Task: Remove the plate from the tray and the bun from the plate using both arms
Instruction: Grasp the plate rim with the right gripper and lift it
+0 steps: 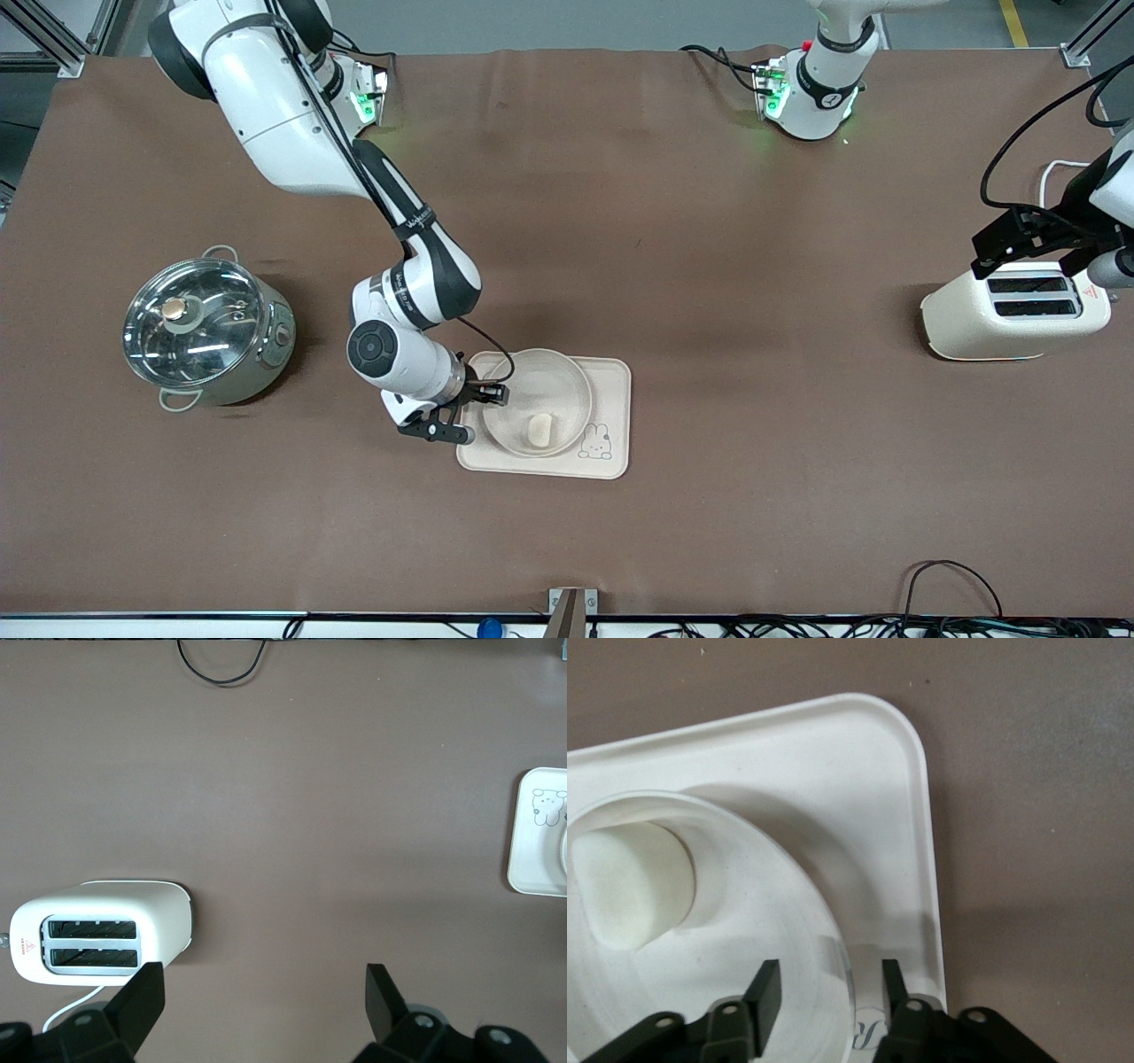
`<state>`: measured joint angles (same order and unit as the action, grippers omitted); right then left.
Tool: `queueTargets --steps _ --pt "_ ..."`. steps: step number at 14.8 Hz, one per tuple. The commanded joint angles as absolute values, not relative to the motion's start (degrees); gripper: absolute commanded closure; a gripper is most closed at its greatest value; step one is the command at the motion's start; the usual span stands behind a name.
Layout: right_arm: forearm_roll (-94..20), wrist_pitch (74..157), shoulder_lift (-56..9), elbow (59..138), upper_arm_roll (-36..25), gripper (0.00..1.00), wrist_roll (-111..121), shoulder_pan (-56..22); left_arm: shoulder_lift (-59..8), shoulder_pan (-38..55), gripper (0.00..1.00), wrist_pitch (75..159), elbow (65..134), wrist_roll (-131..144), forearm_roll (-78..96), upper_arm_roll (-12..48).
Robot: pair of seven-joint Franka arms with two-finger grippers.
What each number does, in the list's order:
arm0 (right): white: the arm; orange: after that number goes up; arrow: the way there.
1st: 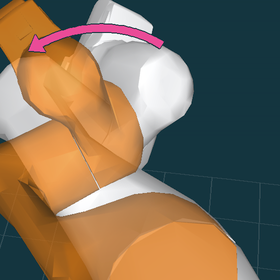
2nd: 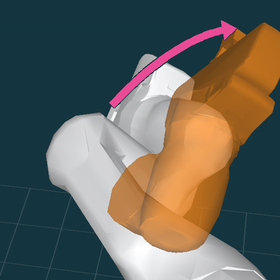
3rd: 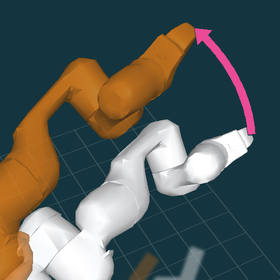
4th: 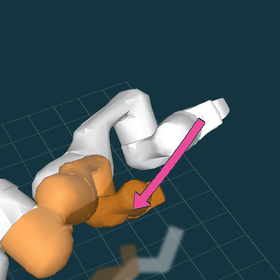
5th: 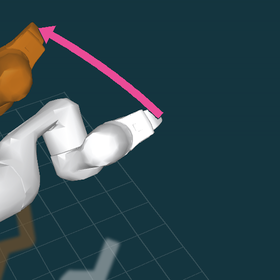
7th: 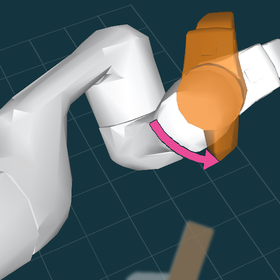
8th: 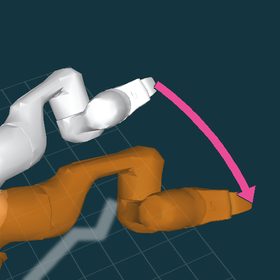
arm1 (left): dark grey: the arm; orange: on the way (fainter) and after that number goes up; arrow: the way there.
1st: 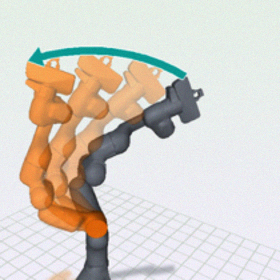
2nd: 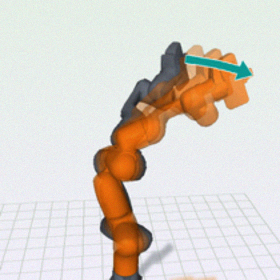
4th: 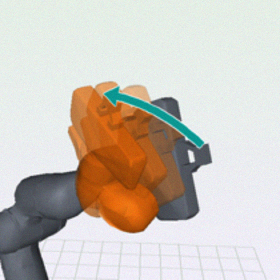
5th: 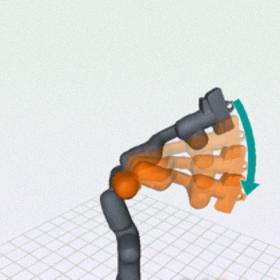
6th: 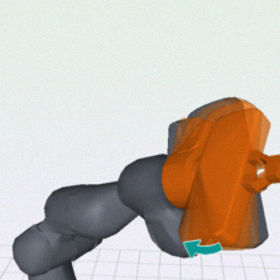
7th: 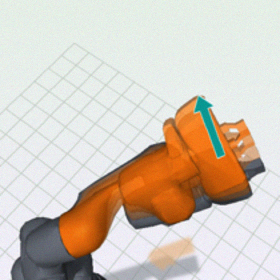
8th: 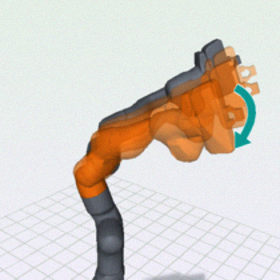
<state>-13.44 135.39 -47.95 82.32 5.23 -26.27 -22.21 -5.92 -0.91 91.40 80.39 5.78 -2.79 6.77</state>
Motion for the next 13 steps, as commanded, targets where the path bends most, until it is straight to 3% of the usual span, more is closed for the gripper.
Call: queueTargets --steps 1,5,11,13 --pt "-14.3 136.1 -48.9 81.3 5.4 0.73 -24.9 -22.0 -5.4 -1.1 0.00 90.6 80.2 5.2 -3.7 6.9" --pt "-14.3 136.1 -49.0 81.3 5.4 0.97 -24.7 -21.7 -5.5 -1.1 0.00 90.6 80.2 5.2 -3.7 6.9" --pt "-14.9 134.7 -47.3 80.2 5.8 1.00 -23.6 -20.8 -5.5 -1.1 0.00 90.6 80.2 5.2 -3.7 6.9" --pt "-15.0 129.8 -44.8 80.4 6.6 1.00 -22.5 -19.4 -5.5 -1.1 0.00 90.6 80.2 5.2 -3.6 6.9"
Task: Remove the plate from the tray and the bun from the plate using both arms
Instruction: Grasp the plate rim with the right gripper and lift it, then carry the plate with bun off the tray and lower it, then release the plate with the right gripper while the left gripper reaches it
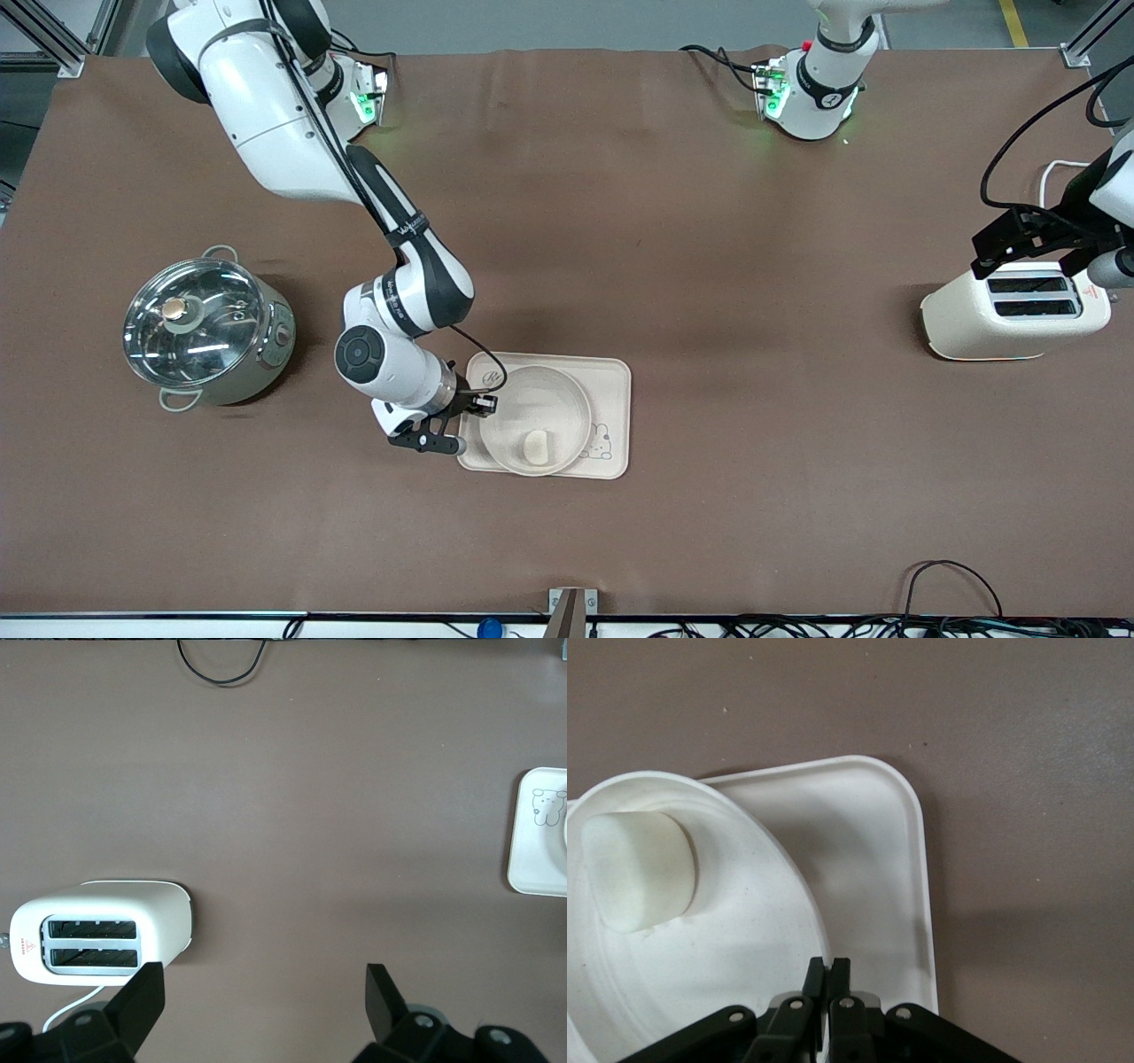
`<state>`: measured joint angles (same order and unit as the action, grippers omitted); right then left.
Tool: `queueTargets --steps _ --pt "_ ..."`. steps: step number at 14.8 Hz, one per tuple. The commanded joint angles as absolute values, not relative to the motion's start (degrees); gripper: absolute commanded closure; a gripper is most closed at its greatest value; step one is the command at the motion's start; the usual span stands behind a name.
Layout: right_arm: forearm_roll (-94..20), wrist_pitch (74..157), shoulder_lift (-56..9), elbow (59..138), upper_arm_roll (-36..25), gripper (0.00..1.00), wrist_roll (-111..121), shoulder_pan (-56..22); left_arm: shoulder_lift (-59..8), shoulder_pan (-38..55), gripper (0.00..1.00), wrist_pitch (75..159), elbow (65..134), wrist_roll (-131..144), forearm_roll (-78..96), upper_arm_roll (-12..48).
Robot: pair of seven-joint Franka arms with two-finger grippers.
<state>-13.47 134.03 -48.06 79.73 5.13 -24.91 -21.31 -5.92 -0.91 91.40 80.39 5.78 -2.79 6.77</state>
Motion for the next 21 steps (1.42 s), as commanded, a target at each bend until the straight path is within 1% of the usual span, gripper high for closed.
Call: queueTargets --steps 1,2,3,4,7,8,10,12,14,18,21 --pt "-15.3 126.6 -42.3 81.1 7.9 1.00 -21.7 -18.2 -5.5 -1.1 0.00 90.6 80.2 5.2 -3.7 6.9" --pt "-15.3 124.4 -39.4 83.6 9.4 1.00 -21.3 -16.8 -5.5 -1.1 0.00 90.6 80.2 5.2 -3.7 6.9" --pt "-15.3 124.4 -35.7 87.5 10.6 1.00 -21.3 -16.1 -5.5 -1.1 0.00 90.6 80.2 5.2 -3.7 6.9" --pt "-15.3 124.4 -31.8 92.1 11.1 1.00 -21.3 -16.0 -5.4 -1.1 0.00 90.6 80.2 5.2 -3.7 6.9" --pt "-15.4 124.5 -22.6 103.9 11.3 1.00 -21.4 -16.9 -5.4 -1.1 0.00 90.6 80.2 5.2 -3.7 6.9" --pt "-15.4 125.2 -19.6 108.5 11.3 1.00 -21.3 -17.4 -5.4 -1.1 0.00 90.6 80.2 5.2 -3.7 6.9" --pt "-15.6 131.2 -14.7 118.6 11.5 1.00 -21.4 -18.6 -5.4 -1.1 0.00 90.6 80.2 5.2 -3.7 6.9" --pt "-19.5 137.2 -14.0 123.9 13.4 1.00 -21.3 -19.2 -5.4 -1.1 0.00 90.6 80.2 5.2 -3.8 6.9" --pt "-21.7 146.3 -14.7 126.9 15.1 1.00 -21.4 -20.8 -5.5 -1.0 0.00 90.6 80.2 5.4 -3.8 6.9" --pt "-23.6 153.1 -20.6 126.9 15.1 1.00 -21.5 -25.5 -5.4 -1.0 0.00 90.6 80.2 5.3 -3.8 6.9" --pt "-23.6 158.5 -25.5 126.8 15.1 1.00 -21.5 -25.9 -5.5 -1.0 0.00 90.6 80.3 5.4 -3.8 6.9"
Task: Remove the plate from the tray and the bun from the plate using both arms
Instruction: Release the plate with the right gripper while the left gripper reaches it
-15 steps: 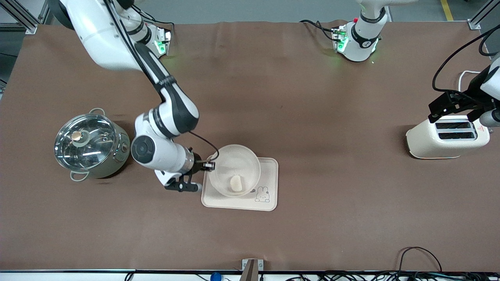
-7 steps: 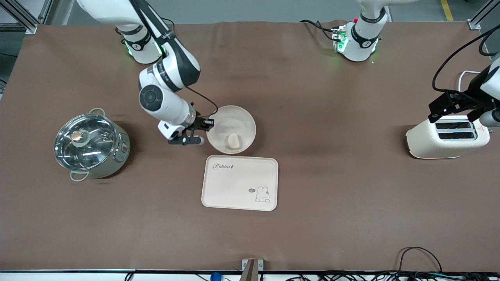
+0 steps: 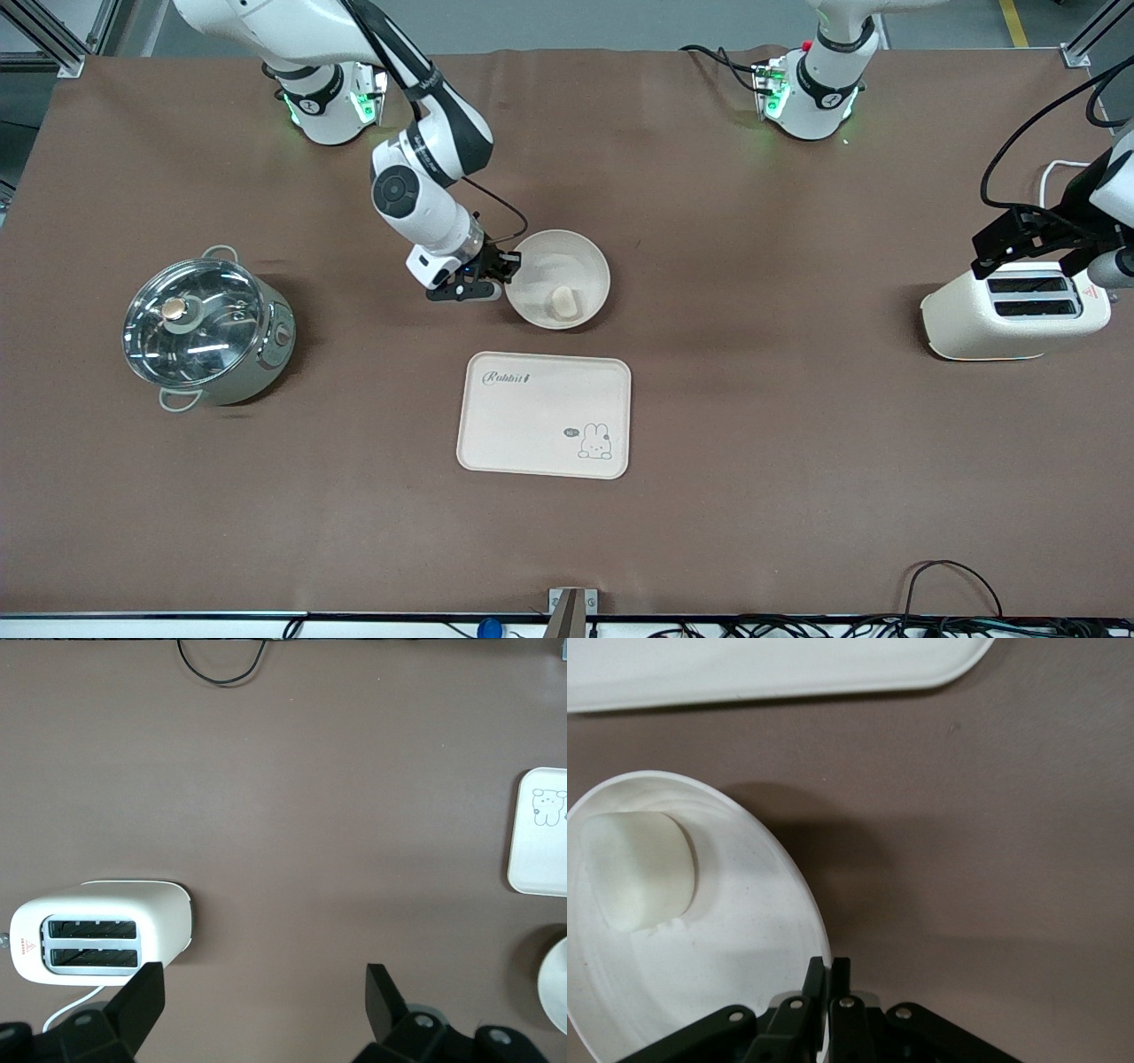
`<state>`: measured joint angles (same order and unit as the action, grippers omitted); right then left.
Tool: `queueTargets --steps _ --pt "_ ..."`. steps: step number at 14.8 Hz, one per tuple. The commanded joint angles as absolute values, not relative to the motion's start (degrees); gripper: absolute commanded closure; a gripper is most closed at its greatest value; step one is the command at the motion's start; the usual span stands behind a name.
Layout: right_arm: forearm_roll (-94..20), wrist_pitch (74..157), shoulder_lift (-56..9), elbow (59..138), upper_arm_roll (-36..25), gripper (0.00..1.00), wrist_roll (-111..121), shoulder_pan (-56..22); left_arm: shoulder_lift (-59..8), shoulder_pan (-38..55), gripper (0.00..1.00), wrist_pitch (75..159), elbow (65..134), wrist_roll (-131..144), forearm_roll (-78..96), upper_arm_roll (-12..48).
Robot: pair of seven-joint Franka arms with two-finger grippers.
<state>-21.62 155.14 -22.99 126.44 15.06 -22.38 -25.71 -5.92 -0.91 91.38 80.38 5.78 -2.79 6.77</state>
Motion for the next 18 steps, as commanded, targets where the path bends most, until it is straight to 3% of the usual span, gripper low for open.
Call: queueTargets --steps 1,2,3,4,5,10,14,16,18 --pt "-23.6 159.4 -26.2 126.8 15.1 1.00 -21.4 -25.9 -5.5 -1.0 0.00 90.6 80.3 5.5 -3.8 6.9" --pt "-23.6 159.4 -26.5 126.8 15.1 0.93 -21.7 -25.8 -5.4 -0.9 0.00 90.6 80.3 5.6 -3.8 6.9" --pt "-23.6 159.1 -26.5 126.8 15.1 0.62 -22.1 -25.5 -5.4 -0.8 0.00 90.6 80.3 5.8 -3.8 6.9" --pt "-23.6 158.7 -26.4 126.9 15.2 0.16 -22.1 -25.0 -5.4 -0.8 0.00 90.6 80.3 6.1 -3.8 6.9" --pt "-23.6 157.3 -25.8 126.9 15.1 0.00 -22.2 -24.9 -5.4 -0.8 0.00 90.6 80.5 6.2 -3.8 7.0" --pt "-23.6 134.8 -15.6 122.2 14.9 0.00 -21.4 -16.8 -5.4 -0.2 0.00 90.5 80.7 6.7 -3.5 8.2" --pt "-22.9 120.0 -10.6 113.0 14.6 0.00 -21.1 -9.1 -7.8 0.2 0.00 89.6 83.1 22.2 -1.8 17.0" --pt "-20.3 109.4 -9.9 105.7 14.6 0.00 -19.3 -3.1 -11.1 2.0 0.00 93.4 83.1 32.4 -2.2 21.9" --pt "-13.4 101.4 -9.8 97.9 14.6 0.00 -17.1 1.0 -15.7 7.4 0.00 99.9 83.1 40.8 -2.6 22.7"
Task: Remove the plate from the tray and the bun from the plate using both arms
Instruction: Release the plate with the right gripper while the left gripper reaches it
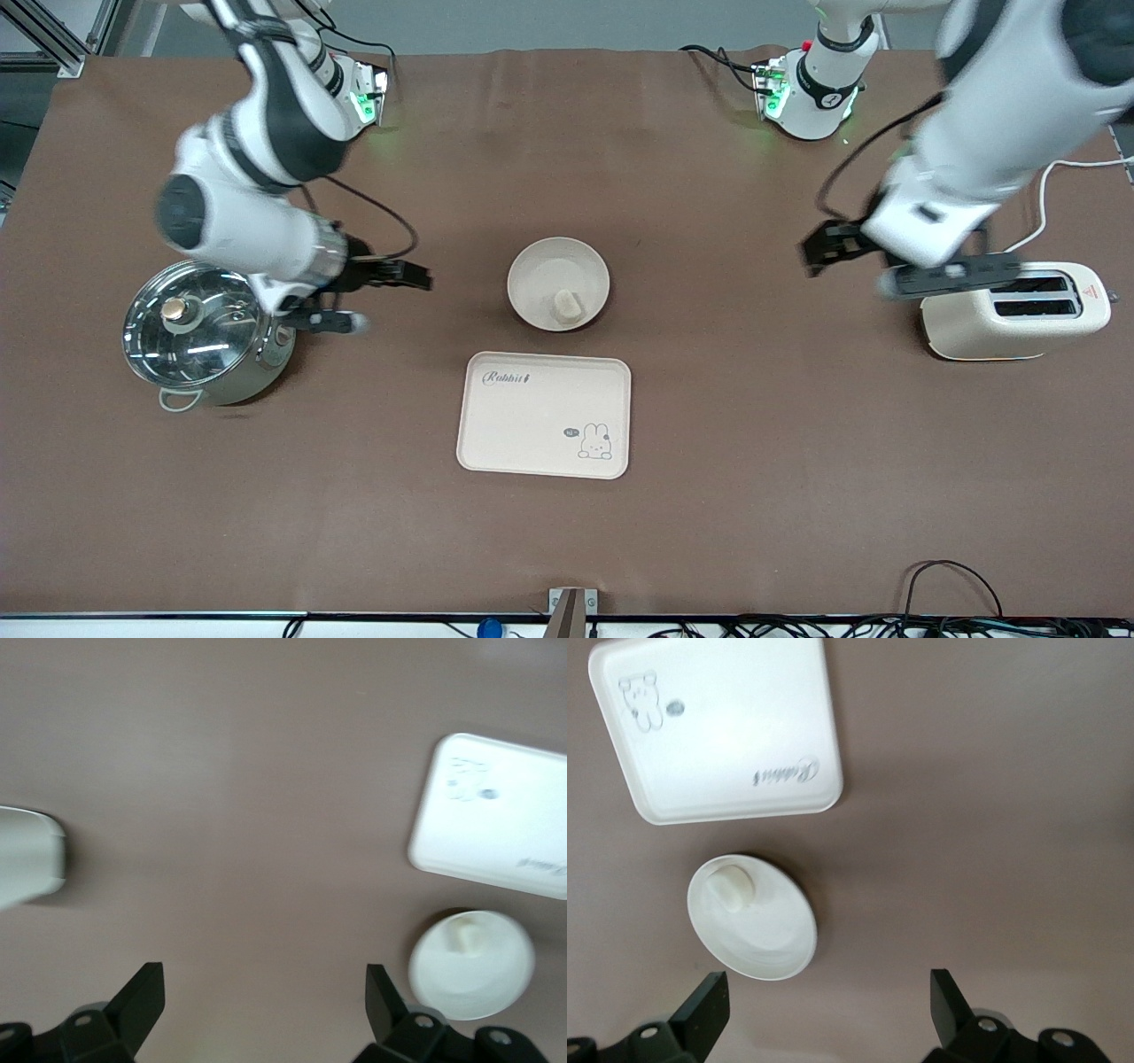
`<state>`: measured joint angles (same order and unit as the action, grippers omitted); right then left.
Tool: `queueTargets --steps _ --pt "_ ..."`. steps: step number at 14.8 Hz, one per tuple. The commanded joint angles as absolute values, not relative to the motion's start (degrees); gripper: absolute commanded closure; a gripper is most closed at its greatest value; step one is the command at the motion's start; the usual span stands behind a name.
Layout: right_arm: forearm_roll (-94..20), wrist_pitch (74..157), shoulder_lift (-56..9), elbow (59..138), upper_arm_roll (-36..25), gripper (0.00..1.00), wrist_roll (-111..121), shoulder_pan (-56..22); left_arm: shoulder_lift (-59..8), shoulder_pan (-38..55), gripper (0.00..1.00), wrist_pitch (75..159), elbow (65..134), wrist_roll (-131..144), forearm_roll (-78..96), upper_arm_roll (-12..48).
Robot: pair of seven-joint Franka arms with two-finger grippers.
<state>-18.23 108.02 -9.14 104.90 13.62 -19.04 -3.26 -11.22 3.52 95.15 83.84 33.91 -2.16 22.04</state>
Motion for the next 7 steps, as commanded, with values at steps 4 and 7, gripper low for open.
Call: queueTargets --steps 4,7 --pt "1.2 93.6 -8.8 87.3 14.4 0.00 -13.7 4.2 -26.2 17.3 0.00 115.7 83.0 53.0 -9.6 22.7" --pt "1.3 89.3 -5.5 86.5 6.5 0.00 -3.0 2.8 -34.4 22.9 0.00 122.5 82.5 63.4 -18.4 22.4"
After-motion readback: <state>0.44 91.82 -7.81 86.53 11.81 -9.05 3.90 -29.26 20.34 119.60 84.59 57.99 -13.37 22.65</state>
